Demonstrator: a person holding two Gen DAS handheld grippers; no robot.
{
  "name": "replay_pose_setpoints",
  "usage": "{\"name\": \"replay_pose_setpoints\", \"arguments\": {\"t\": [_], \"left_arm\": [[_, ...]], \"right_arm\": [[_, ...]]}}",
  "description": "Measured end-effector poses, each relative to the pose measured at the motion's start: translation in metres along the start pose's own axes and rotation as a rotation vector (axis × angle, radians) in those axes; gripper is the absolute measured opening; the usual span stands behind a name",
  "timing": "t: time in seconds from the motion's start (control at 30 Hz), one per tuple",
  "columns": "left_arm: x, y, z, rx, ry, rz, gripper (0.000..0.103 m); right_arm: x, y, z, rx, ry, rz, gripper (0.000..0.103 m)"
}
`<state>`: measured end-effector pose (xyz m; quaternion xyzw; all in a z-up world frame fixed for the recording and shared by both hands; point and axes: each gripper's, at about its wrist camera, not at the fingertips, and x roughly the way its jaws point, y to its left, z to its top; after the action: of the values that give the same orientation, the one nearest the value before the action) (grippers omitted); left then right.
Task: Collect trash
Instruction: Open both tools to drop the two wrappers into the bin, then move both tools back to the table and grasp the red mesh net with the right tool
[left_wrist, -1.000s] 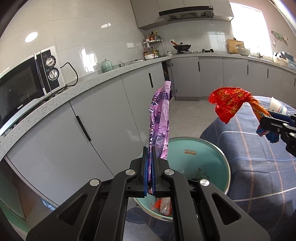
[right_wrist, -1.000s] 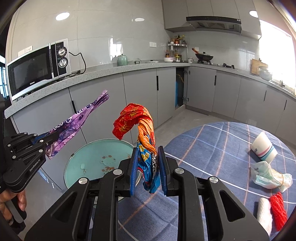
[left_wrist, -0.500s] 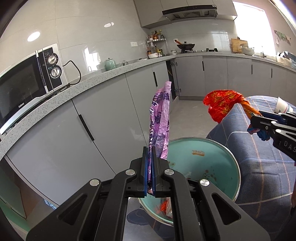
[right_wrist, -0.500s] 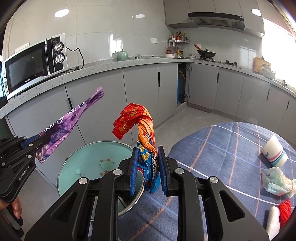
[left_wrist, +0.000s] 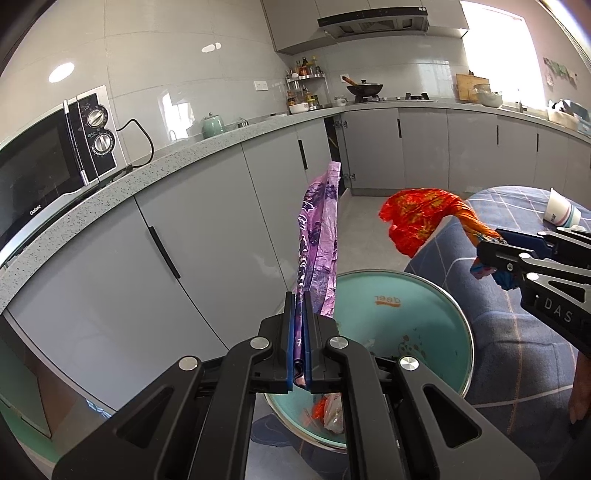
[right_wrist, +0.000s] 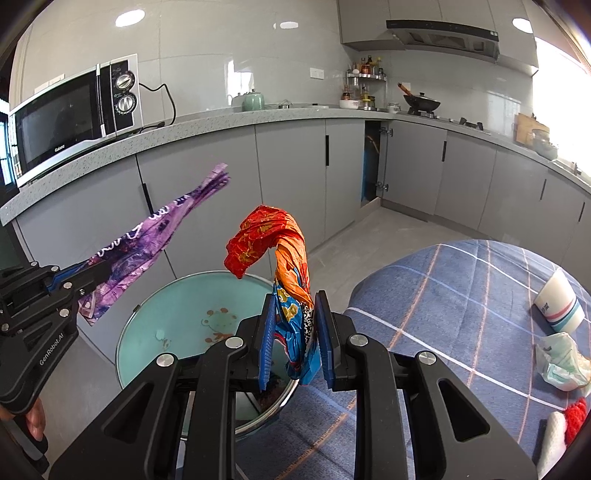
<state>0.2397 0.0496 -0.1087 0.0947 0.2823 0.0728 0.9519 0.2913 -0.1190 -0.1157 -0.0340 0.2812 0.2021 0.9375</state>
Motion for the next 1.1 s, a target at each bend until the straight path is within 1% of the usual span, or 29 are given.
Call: {"name": "replay_pose_setpoints", "arguments": {"t": [0.07, 0.1, 0.13, 0.17, 0.23, 0.3, 0.37, 0.47, 0.67, 1.0, 1.1], "left_arm": [[0.001, 0.001, -0.001, -0.008, 0.004, 0.002, 0.010], [0.002, 0.001, -0.001, -0.009, 0.010, -0.004, 0.012], [0.002, 0.001, -0.001, -0.011, 0.009, -0.001, 0.016], [0.002, 0.001, -0.001, -0.012, 0.008, 0.004, 0.024], [0.001, 0.003, -0.001, -0.017, 0.005, 0.009, 0.036], [0.002, 0.003, -0.001, -0.016, 0.007, 0.013, 0.037], [0.002, 0.003, -0.002, -0.019, 0.006, 0.015, 0.040], [0.003, 0.003, -0.002, -0.013, 0.009, 0.015, 0.041], [0.002, 0.002, -0.001, -0.007, 0.005, 0.015, 0.042], [-0.003, -0.003, -0.001, 0.003, -0.003, 0.015, 0.045], [-0.006, -0.006, 0.000, 0.008, -0.011, 0.014, 0.051]], "right_arm": [[0.002, 0.003, -0.001, -0.011, 0.008, 0.003, 0.025], [0.003, 0.003, -0.001, -0.014, 0.010, 0.008, 0.028], [0.004, 0.003, -0.002, -0.014, 0.016, 0.012, 0.034], [0.005, 0.002, -0.003, -0.010, 0.017, 0.013, 0.036], [0.005, 0.000, -0.004, -0.003, 0.017, 0.013, 0.038], [0.005, -0.002, -0.005, 0.009, 0.021, 0.017, 0.041], [0.004, -0.003, -0.006, 0.010, 0.021, 0.014, 0.042], [0.004, -0.002, -0.006, 0.013, 0.024, 0.012, 0.042], [-0.001, -0.002, -0.008, 0.012, 0.018, 0.007, 0.042], [-0.012, -0.008, -0.012, 0.021, 0.006, 0.000, 0.043], [-0.018, -0.010, -0.012, 0.025, 0.003, -0.005, 0.043]]}}
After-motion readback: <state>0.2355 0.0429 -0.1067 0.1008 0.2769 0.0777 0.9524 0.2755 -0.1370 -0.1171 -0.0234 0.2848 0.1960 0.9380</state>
